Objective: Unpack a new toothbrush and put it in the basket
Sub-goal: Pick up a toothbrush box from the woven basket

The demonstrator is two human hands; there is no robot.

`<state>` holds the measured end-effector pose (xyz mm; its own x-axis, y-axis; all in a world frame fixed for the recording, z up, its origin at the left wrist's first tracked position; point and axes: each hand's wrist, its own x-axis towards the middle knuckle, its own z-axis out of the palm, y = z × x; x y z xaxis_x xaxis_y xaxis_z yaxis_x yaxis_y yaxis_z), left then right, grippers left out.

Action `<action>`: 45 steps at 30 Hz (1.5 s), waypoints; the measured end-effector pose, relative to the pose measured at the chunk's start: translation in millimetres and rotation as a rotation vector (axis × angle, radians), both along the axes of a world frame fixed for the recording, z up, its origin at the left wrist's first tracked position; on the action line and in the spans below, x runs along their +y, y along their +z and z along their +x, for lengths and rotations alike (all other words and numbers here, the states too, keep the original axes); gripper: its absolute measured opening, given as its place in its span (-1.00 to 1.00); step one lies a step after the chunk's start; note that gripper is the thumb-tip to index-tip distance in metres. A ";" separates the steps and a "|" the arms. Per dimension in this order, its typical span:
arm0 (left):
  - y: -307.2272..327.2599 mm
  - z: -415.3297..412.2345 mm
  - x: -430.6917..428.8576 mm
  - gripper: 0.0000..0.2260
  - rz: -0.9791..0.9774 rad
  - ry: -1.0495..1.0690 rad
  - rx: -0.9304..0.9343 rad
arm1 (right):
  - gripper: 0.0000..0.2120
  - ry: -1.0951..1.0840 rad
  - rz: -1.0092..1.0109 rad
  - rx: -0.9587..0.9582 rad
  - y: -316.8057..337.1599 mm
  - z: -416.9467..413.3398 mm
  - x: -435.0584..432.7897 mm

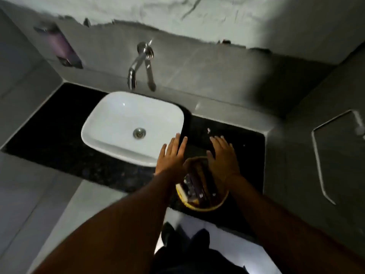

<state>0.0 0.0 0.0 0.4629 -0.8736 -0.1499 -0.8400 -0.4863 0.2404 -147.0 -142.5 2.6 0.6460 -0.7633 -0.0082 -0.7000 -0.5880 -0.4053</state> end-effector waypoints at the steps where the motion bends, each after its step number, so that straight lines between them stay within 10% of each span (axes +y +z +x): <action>1: -10.8 -5.9 6.5 -0.26 0.053 0.003 0.025 | -0.50 -0.023 0.116 0.018 -14.1 -7.2 5.9; 16: -81.2 -74.9 65.7 -0.31 0.128 0.020 0.229 | -0.31 -0.179 0.363 0.143 -118.5 -44.4 57.1; 23: -52.3 -53.2 50.4 -0.36 -0.034 0.184 0.264 | -0.71 -0.194 0.411 0.037 -95.3 -47.1 54.2; 45: 21.1 -0.9 11.3 -0.76 -0.460 0.650 1.163 | -0.67 0.208 0.264 -0.310 -9.4 -27.8 36.1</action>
<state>-0.9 11.3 21.1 0.6081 -0.6296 -0.4836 0.2864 -0.3941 0.8733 -174.8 -106.4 -6.8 0.7881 -0.6147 0.0327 -0.3998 -0.5516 -0.7321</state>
